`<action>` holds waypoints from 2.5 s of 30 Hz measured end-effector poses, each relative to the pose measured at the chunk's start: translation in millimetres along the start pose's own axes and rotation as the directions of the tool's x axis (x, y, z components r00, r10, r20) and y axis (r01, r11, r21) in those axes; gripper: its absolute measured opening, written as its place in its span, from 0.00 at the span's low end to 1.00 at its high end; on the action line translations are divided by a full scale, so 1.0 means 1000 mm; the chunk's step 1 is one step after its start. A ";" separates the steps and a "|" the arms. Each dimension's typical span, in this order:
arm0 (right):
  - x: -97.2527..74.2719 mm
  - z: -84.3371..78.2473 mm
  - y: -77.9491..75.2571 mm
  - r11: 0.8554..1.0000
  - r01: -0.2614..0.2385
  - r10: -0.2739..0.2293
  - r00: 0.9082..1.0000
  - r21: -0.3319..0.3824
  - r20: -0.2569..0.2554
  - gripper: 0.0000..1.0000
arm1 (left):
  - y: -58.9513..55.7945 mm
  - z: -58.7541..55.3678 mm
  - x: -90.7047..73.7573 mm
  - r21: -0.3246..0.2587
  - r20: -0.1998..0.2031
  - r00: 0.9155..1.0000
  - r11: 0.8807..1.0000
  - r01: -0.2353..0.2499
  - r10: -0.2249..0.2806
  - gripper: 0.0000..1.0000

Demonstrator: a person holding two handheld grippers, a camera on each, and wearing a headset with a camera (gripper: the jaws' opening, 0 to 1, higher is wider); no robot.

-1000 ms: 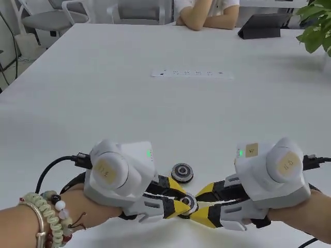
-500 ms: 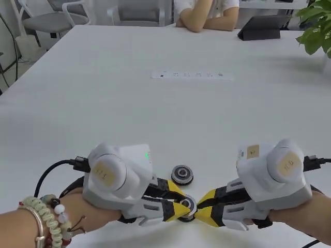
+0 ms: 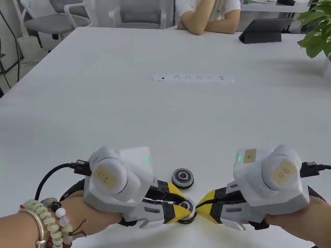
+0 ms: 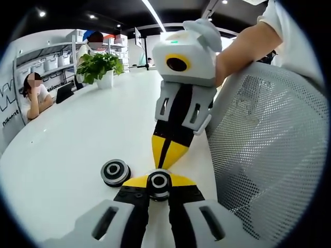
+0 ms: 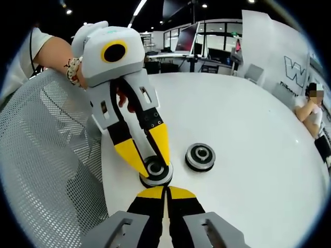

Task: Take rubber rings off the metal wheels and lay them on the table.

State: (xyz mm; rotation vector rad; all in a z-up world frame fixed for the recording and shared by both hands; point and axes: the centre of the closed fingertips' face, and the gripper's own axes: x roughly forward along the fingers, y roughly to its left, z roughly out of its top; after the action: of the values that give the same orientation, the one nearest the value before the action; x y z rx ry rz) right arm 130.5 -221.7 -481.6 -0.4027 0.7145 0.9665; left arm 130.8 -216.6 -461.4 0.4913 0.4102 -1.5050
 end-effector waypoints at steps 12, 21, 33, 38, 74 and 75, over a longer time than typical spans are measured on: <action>-0.005 0.003 -0.008 0.987 0.016 -0.017 1.000 0.159 0.004 0.00 | 0.002 -0.001 -0.001 -0.020 0.008 1.000 1.000 -0.004 0.004 0.08; -0.007 0.003 -0.011 0.956 0.014 -0.016 1.000 0.293 0.004 0.00 | 0.000 -0.001 -0.001 -0.025 0.005 1.000 1.000 0.009 -0.009 0.08; -0.010 0.005 -0.011 0.910 -0.012 0.001 1.000 0.414 0.026 0.00 | -0.001 0.000 0.001 -0.006 -0.003 1.000 1.000 0.016 -0.016 0.07; -0.011 0.005 -0.011 0.874 -0.033 0.013 0.999 0.484 0.044 0.00 | 0.001 0.000 0.001 0.002 -0.010 1.000 1.000 0.013 -0.013 0.07; -0.013 0.019 -0.001 0.823 -0.109 0.055 0.992 0.558 0.112 0.00 | 0.002 0.000 0.000 0.010 -0.028 1.000 1.000 0.008 -0.008 0.07; -0.013 0.020 -0.001 0.822 -0.112 0.057 0.992 0.558 0.115 0.00 | 0.002 -0.001 0.000 0.008 -0.027 1.000 1.000 0.008 -0.007 0.07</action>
State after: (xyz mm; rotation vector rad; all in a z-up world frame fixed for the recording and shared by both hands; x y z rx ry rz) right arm 134.0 -218.4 -458.0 0.2004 0.8987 0.8024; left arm 132.5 -216.1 -461.5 0.5176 0.4280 -1.5090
